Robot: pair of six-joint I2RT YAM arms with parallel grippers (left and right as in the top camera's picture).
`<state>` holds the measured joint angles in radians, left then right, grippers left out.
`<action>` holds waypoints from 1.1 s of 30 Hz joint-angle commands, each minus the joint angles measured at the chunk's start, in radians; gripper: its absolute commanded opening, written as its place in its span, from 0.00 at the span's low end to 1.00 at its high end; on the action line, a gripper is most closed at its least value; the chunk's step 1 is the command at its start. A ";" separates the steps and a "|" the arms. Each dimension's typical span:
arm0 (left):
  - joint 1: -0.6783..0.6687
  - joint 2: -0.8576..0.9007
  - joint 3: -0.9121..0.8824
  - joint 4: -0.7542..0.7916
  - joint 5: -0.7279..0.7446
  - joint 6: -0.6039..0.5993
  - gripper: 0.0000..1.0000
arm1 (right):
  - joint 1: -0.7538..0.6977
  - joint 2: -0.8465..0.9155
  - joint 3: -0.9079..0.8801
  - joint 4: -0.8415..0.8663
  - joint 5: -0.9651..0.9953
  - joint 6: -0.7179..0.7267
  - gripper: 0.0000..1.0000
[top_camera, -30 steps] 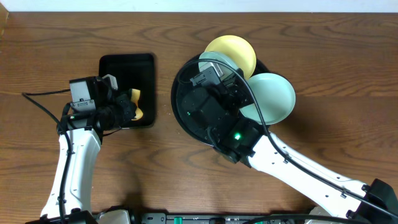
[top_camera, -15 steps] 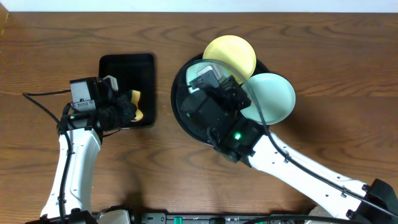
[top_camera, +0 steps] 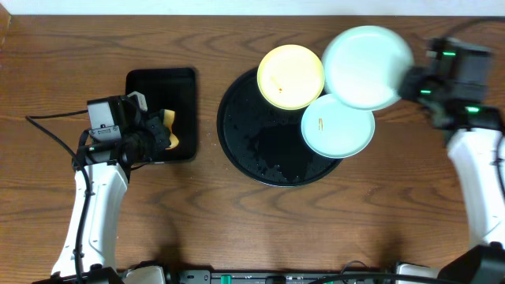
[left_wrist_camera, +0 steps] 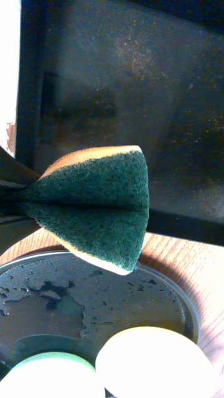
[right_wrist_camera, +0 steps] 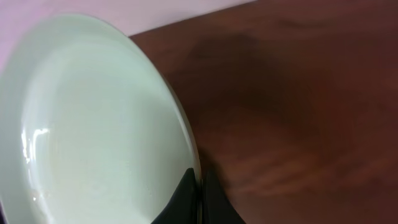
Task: Clean dirty plates on tray and stack at the side
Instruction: 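Carry the cleaned plate with the right gripper to the table's right side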
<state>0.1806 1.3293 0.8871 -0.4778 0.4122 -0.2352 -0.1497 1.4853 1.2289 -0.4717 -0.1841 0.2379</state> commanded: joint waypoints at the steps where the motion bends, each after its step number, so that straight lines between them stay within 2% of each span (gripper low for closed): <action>1: 0.003 0.001 0.020 0.001 -0.005 0.013 0.07 | -0.211 0.056 0.011 -0.017 -0.193 0.056 0.01; 4: 0.003 0.001 0.018 0.001 -0.005 0.013 0.07 | -0.342 0.158 0.011 0.000 -0.187 0.045 0.01; 6: 0.003 0.001 0.018 0.002 -0.005 0.014 0.07 | -0.379 0.222 0.012 0.024 -0.187 0.034 0.01; 15: 0.003 0.001 0.018 0.030 -0.005 0.021 0.07 | -0.386 0.455 0.012 0.137 -0.191 -0.045 0.01; 16: 0.003 0.001 0.018 0.027 -0.005 0.022 0.08 | -0.386 0.463 0.012 0.136 -0.191 -0.045 0.08; 18: 0.003 0.001 0.018 0.022 -0.005 0.024 0.07 | -0.387 0.462 0.013 0.101 -0.192 -0.045 0.36; 21: 0.003 0.001 0.018 0.021 -0.005 0.037 0.07 | -0.404 0.424 0.039 -0.014 -0.287 -0.098 0.50; 22: 0.003 0.001 0.018 0.021 -0.005 0.037 0.07 | -0.405 0.409 0.055 -0.059 -0.309 -0.098 0.52; 26: 0.003 0.001 0.018 0.020 -0.005 0.037 0.08 | -0.384 0.328 0.143 -0.291 -0.411 -0.252 0.61; 30: 0.003 0.001 0.017 0.008 -0.005 0.037 0.08 | -0.261 0.224 0.198 -0.480 -0.405 -0.375 0.57; 33: 0.003 0.001 0.016 -0.001 -0.005 0.037 0.08 | -0.149 0.178 0.198 -0.523 -0.299 -0.381 0.59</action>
<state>0.1806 1.3293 0.8871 -0.4706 0.4122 -0.2111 -0.4015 1.6985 1.4174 -0.9691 -0.5377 -0.0643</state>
